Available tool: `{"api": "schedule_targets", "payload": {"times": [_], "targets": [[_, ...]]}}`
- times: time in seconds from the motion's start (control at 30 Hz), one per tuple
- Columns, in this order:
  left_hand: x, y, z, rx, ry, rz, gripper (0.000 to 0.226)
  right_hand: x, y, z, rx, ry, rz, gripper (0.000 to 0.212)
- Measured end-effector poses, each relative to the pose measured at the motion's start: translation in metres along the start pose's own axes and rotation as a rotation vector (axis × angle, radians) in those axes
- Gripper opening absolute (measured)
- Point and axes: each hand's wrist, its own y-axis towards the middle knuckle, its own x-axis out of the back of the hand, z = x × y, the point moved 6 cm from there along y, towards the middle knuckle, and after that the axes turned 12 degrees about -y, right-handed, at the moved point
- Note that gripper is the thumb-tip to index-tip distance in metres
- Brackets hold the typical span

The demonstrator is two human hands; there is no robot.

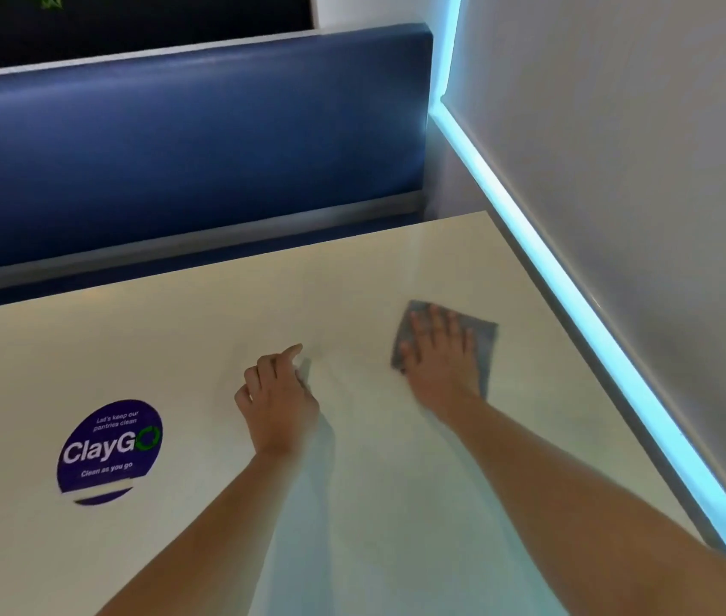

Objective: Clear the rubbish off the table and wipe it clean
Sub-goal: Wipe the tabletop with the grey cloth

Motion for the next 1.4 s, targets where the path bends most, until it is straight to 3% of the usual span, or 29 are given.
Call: {"api": "schedule_targets", "payload": {"times": [0.13, 0.27, 0.47, 0.57, 0.73, 0.9, 1.0, 1.13, 1.2, 1.33, 1.4], "targets": [[0.010, -0.023, 0.011, 0.033, 0.030, 0.004, 0.037, -0.009, -0.052, 0.088, 0.287, 0.018, 0.058, 0.069], [0.007, -0.046, 0.011, 0.020, 0.047, 0.061, 0.037, -0.011, -0.066, 0.078, 0.405, -0.002, 0.047, 0.076], [-0.005, -0.065, 0.007, 0.043, 0.116, 0.178, 0.051, -0.004, -0.064, -0.077, 0.039, -0.086, -0.042, 0.058], [-0.011, -0.068, 0.011, 0.075, 0.174, 0.268, 0.059, -0.001, -0.077, -0.153, -0.157, -0.089, -0.057, 0.068], [-0.014, -0.062, 0.007, 0.126, 0.166, 0.401, 0.061, -0.007, -0.081, -0.132, -0.314, -0.009, 0.025, 0.056], [-0.007, -0.059, 0.008, 0.080, 0.190, 0.476, 0.057, -0.017, -0.113, -0.018, -0.017, 0.017, 0.029, 0.056], [-0.007, -0.068, 0.001, 0.063, 0.236, 0.464, 0.058, -0.021, -0.146, 0.037, 0.179, 0.043, 0.049, 0.075], [-0.017, -0.088, -0.016, 0.057, 0.208, 0.413, 0.059, -0.022, -0.169, 0.042, 0.378, 0.010, 0.068, 0.075], [-0.020, -0.100, -0.022, 0.060, 0.166, 0.368, 0.060, -0.019, -0.165, 0.014, 0.326, 0.010, 0.061, 0.076], [-0.016, -0.121, -0.018, 0.069, 0.114, 0.291, 0.059, -0.016, -0.160, -0.085, 0.007, -0.002, 0.034, 0.056], [-0.012, -0.127, -0.013, 0.081, 0.119, 0.277, 0.058, -0.019, -0.162, -0.138, -0.136, -0.023, 0.049, 0.056]]}}
